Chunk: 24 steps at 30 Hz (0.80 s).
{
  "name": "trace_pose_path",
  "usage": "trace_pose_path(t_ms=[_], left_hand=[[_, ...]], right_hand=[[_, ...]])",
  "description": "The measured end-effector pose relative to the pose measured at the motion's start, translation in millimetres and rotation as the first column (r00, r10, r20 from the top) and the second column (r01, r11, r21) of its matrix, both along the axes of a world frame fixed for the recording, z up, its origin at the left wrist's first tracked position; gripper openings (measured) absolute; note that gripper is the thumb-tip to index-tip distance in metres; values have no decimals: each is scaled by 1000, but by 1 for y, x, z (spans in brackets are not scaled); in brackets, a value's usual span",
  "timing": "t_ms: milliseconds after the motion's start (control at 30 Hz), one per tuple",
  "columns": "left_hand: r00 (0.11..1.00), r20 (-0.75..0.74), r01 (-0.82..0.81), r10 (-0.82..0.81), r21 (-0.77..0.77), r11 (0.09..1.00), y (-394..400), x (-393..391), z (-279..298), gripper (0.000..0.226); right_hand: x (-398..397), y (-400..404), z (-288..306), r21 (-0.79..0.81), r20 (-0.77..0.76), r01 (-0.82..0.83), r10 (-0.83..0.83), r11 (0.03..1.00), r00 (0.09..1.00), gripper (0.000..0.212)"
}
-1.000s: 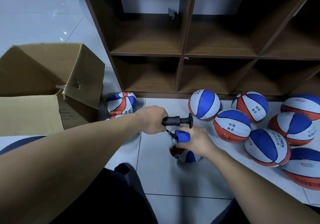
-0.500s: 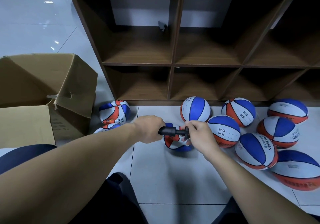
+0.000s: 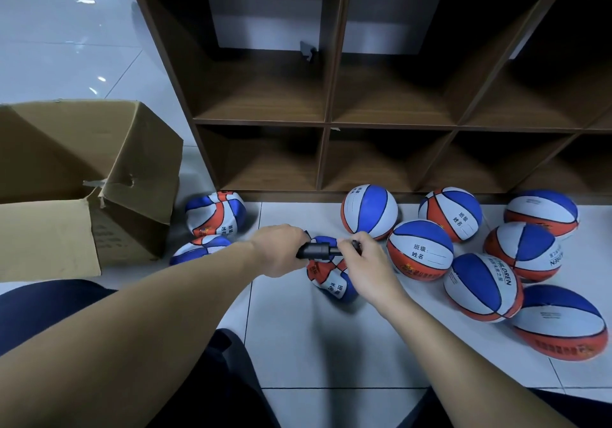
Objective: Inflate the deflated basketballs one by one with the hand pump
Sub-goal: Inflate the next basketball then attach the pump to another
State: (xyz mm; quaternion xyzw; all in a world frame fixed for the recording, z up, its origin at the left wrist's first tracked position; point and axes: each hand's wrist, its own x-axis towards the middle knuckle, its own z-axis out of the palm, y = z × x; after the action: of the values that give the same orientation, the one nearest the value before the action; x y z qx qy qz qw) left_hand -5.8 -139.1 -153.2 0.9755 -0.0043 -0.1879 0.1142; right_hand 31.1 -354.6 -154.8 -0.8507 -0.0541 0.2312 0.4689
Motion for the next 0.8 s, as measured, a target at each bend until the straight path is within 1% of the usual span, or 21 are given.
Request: trace_pose_path(t_ms=[67, 133, 200, 300, 400, 467, 567, 667, 800], left_hand=[[1000, 2, -10, 10, -8, 1000, 4, -3, -6, 19], [1000, -17, -19, 19, -13, 1000, 11, -8, -10, 23], [999, -26, -33, 33, -7, 999, 20, -10, -11, 25], [999, -16, -48, 48, 32, 998, 27, -9, -10, 24], [1000, 22, -17, 15, 104, 994, 20, -6, -9, 23], [999, 35, -14, 10, 116, 993, 13, -4, -7, 22], [999, 44, -32, 28, 97, 995, 7, 1, -1, 19], [998, 51, -31, 27, 93, 995, -3, 2, 3, 20], [999, 45, -9, 4, 110, 994, -17, 0, 2, 19]], right_hand=[[3, -8, -1, 6, 8, 7, -7, 1000, 1000, 24], [8, -17, -3, -9, 21, 20, -20, 1000, 1000, 21], [13, -28, -9, -22, 45, 80, -79, 997, 996, 21], [19, -41, -15, 12, 45, 182, -182, 983, 982, 26], [20, -42, -13, 51, 40, 245, -247, 968, 968, 30], [19, -36, -10, 86, 89, 277, -284, 957, 955, 30], [15, -23, -10, 109, 154, 282, -296, 953, 943, 33], [8, -10, -13, 122, 133, 277, -292, 953, 947, 34], [-2, 3, -17, 119, 107, 260, -272, 958, 956, 29]])
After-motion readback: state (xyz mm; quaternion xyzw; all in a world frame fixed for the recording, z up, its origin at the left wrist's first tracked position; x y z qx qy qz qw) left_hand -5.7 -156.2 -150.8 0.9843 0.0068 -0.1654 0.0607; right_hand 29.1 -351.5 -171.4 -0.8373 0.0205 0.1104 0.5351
